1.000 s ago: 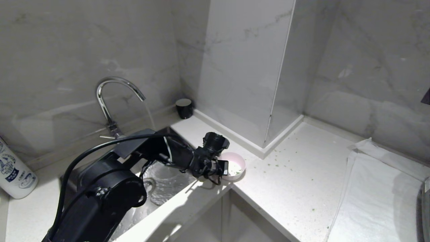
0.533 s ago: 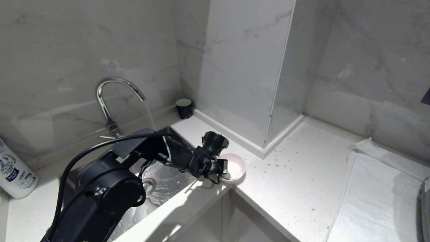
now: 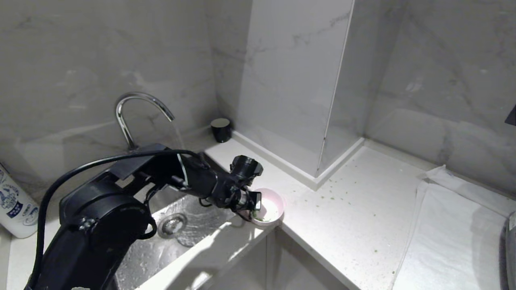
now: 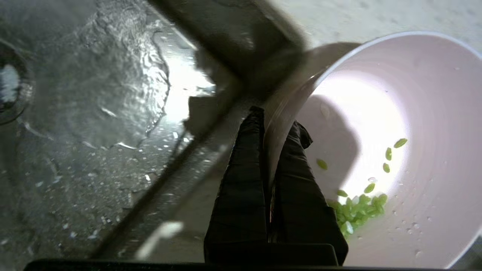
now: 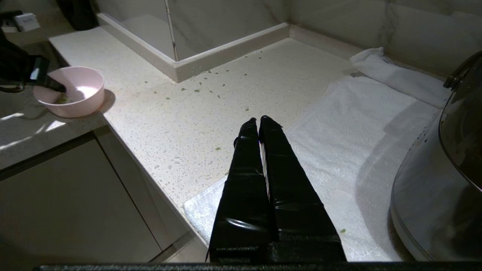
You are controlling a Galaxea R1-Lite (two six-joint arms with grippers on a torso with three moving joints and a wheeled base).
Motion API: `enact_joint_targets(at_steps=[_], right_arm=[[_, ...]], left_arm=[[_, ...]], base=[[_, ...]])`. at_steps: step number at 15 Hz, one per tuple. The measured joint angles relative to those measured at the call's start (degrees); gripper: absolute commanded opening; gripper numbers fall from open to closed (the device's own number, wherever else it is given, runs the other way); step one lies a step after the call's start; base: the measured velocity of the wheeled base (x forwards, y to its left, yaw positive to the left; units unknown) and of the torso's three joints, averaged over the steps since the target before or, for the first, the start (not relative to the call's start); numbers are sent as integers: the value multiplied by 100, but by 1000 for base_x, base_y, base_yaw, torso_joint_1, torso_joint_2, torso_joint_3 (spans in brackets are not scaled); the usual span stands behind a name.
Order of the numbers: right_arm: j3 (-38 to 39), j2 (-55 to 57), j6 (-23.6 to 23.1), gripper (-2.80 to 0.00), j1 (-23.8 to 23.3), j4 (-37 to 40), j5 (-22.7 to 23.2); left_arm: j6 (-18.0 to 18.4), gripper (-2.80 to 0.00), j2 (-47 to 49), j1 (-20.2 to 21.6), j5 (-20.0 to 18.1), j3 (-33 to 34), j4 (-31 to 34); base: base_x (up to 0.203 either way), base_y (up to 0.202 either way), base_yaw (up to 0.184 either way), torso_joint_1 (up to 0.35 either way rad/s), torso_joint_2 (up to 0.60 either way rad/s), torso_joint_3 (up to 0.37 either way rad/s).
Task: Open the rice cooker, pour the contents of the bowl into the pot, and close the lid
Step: Pick up the bowl on the table, then fill a bowl with water from the tap
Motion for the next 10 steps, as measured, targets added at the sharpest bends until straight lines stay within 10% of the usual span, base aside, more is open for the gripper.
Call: enact_joint_targets(at_steps=[10], right_arm=[[0,0,0,-280,0,-1,2]], left_arm=[[-322,-280,-431,1382,-872,489,-30]], base=[[0,0,0,0,0,0]])
